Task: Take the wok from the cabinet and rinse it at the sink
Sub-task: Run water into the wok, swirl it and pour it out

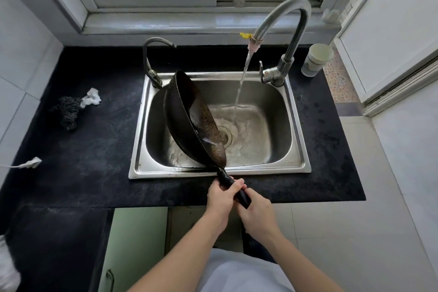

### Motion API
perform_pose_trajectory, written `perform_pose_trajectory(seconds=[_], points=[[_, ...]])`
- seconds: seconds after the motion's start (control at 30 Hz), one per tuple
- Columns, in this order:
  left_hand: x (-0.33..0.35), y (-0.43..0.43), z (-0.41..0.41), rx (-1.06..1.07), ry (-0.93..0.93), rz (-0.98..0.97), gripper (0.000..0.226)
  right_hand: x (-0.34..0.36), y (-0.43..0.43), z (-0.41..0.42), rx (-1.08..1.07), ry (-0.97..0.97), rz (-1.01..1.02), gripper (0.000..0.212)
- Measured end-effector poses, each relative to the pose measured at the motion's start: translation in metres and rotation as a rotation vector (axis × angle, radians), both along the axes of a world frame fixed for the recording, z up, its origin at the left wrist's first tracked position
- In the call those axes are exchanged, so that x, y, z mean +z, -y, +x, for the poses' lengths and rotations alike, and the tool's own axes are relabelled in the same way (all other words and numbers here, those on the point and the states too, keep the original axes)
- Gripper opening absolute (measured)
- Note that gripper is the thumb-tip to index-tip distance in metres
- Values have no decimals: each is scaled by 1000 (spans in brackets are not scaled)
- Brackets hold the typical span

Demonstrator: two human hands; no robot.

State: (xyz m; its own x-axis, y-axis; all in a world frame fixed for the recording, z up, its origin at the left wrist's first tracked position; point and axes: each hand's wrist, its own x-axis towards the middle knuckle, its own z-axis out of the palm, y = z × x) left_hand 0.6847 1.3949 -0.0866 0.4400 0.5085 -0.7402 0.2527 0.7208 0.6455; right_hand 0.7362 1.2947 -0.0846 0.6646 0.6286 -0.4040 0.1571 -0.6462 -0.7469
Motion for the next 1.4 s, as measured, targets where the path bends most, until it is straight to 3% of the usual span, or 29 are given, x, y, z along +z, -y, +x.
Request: perform_pose_trajectory(seconds=[0.13, 0.33, 0.57, 0.93, 1.17, 1.4], points=[[3, -6, -7, 2, 65, 1, 24, 5, -3, 0, 19, -63, 43, 14], [10, -21, -21, 11, 394, -269, 30, 14, -3, 2, 5, -327, 156, 9], [14, -23, -12, -99, 340, -74, 21, 21, -7, 7, -78, -558, 185, 24], [11, -13, -6, -220, 121, 189, 27, 18, -3, 4, -41, -255, 46, 16], [7, -12, -1, -275, 3, 289, 24, 9, -12, -2, -97, -78, -53, 24], [1, -5, -3, -339, -24, 279, 26, -6, 7, -3, -72, -140, -36, 14]])
